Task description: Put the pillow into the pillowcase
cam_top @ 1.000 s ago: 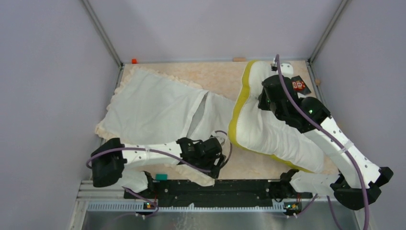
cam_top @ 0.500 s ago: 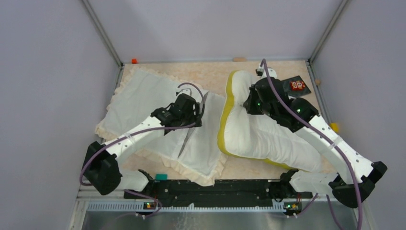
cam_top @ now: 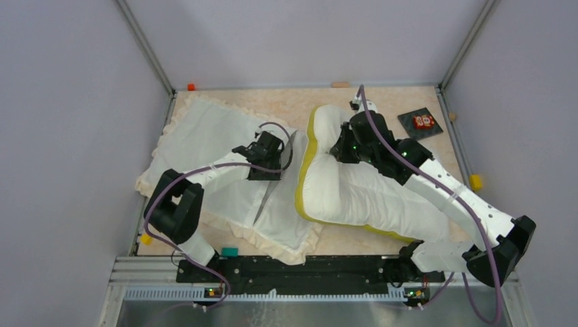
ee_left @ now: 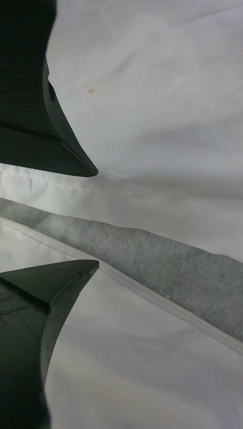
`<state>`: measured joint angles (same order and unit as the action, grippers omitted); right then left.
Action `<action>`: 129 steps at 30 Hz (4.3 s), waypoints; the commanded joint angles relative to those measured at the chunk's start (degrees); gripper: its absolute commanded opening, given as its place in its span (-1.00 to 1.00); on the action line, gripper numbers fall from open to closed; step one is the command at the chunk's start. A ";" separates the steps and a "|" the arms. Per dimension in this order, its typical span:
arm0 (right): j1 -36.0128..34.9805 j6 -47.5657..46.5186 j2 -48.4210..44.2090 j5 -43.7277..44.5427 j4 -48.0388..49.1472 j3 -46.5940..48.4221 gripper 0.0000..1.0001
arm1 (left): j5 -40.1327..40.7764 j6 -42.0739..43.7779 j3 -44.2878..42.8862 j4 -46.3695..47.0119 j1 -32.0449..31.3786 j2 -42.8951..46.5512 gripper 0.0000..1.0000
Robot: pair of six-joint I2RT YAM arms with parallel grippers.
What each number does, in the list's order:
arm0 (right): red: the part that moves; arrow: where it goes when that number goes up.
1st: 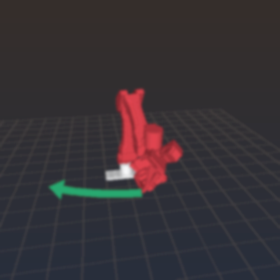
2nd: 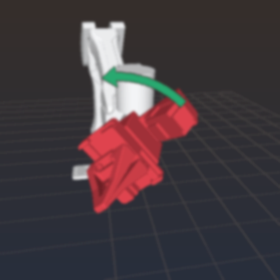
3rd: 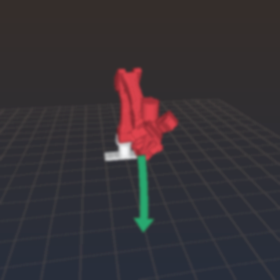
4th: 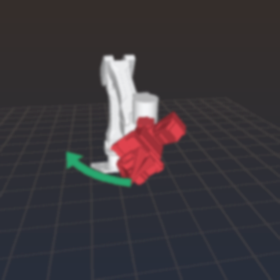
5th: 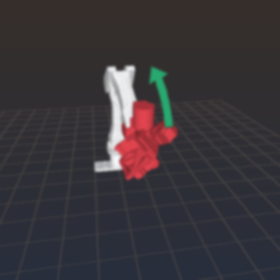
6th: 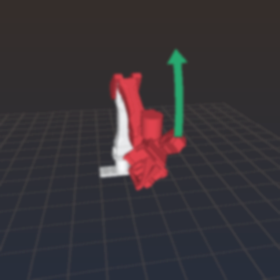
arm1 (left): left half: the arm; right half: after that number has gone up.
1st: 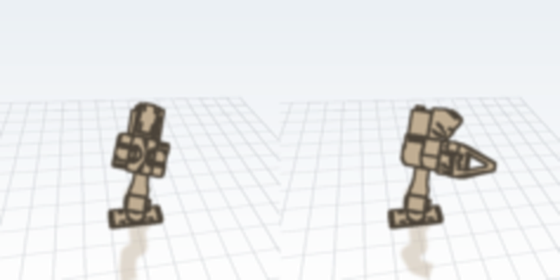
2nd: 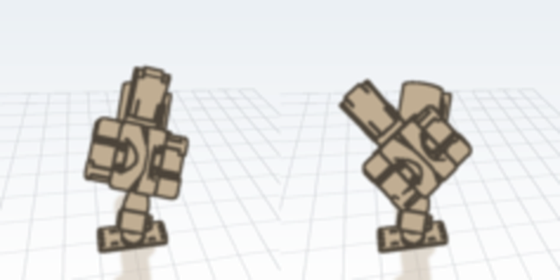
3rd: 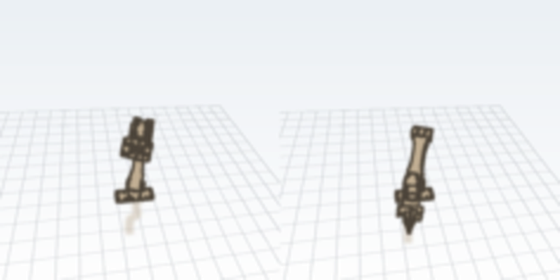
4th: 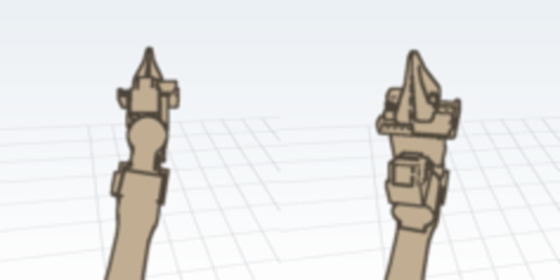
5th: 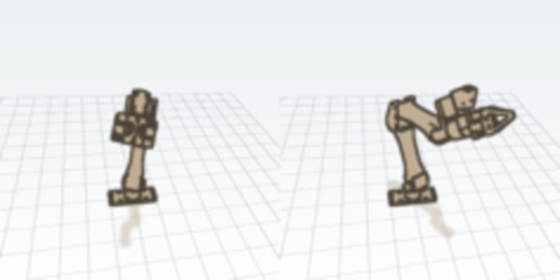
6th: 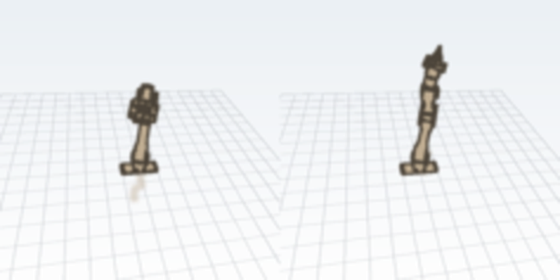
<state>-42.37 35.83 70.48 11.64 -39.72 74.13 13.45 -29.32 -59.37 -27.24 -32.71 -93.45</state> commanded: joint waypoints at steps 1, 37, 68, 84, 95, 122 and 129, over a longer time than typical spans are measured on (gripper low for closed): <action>-0.35 1.43 0.03 -1.14 8.13 -2.61 -1.00 | 5.71 1.82 -4.28 2.23 0.03 -3.00 0.33; -8.37 0.88 20.20 -5.19 20.12 -5.76 -1.00 | -4.51 6.13 -7.56 -3.39 6.61 8.37 -1.00; -15.66 -3.13 25.14 1.01 21.48 -2.10 -1.00 | -6.42 -2.53 -3.29 -0.03 9.33 19.96 -1.00; -17.42 -11.03 31.44 -4.71 16.93 1.19 -1.00 | -7.97 -3.03 4.35 12.16 9.33 28.48 -1.00; -12.27 -10.30 34.31 -0.05 9.96 16.85 -1.00 | -22.26 1.01 9.20 12.61 9.30 32.32 -1.00; -9.33 -12.18 37.32 -3.16 21.47 13.77 -1.00 | -18.95 0.29 11.03 5.44 9.07 24.65 -0.23; -9.33 -11.72 37.24 -3.91 22.50 13.13 -1.00 | -9.02 -1.79 11.88 12.27 8.98 18.52 0.03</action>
<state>-51.09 24.43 111.57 10.41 -20.75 87.61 -2.81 -29.21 -48.03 -22.17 -23.53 -73.08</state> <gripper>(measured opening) 0.042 0.491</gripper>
